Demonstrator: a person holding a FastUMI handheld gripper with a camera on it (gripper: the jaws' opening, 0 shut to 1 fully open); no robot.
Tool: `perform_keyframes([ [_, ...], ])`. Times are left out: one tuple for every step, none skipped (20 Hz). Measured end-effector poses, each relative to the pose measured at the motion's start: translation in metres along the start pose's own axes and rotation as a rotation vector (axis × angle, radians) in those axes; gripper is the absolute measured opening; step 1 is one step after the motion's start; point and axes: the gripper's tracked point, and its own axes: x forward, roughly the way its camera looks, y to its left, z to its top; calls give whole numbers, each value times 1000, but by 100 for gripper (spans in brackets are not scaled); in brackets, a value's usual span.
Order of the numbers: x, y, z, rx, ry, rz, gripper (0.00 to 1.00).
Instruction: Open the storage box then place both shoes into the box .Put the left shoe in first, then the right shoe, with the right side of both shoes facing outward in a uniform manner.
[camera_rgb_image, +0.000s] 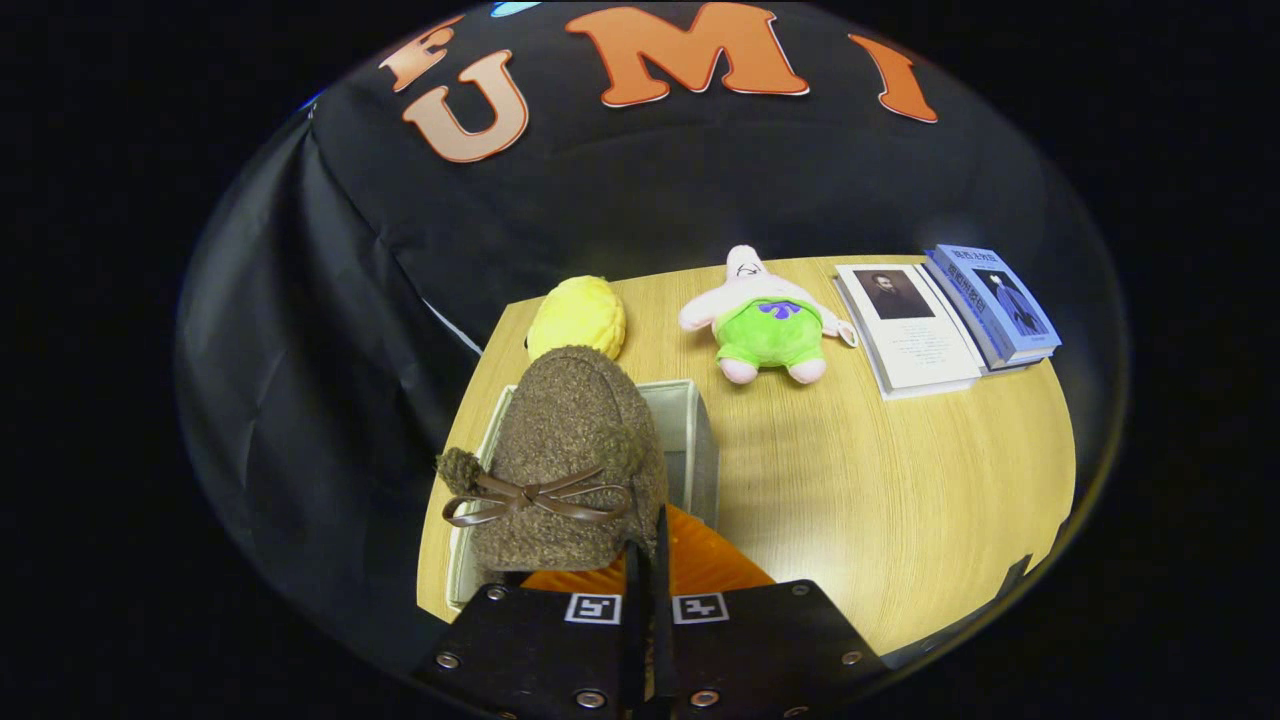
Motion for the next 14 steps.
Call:
perform_keyframes([
  [5, 3, -3, -6, 3, -8, 4],
  [9, 5, -5, -7, 7, -19, 4],
  [14, 6, -7, -7, 14, -29, 4],
  [18, 6, -10, -3, 21, -42, 4],
  [22, 5, -13, 0, 32, -58, 5],
  [25, 4, -14, -3, 33, -75, 5],
  [27, 3, -14, -10, 28, -90, 6],
  [30, 2, -13, -16, 21, -105, 6],
  [32, 1, -14, -20, 21, -114, 9],
  [33, 2, -17, -15, 30, -116, 12],
  [32, 3, -19, -3, 40, -110, 18],
  [32, 5, -21, 10, 50, -99, 19],
  [31, 9, -19, 24, 44, -80, 22],
  [27, 12, -13, 29, 28, -64, 25],
])
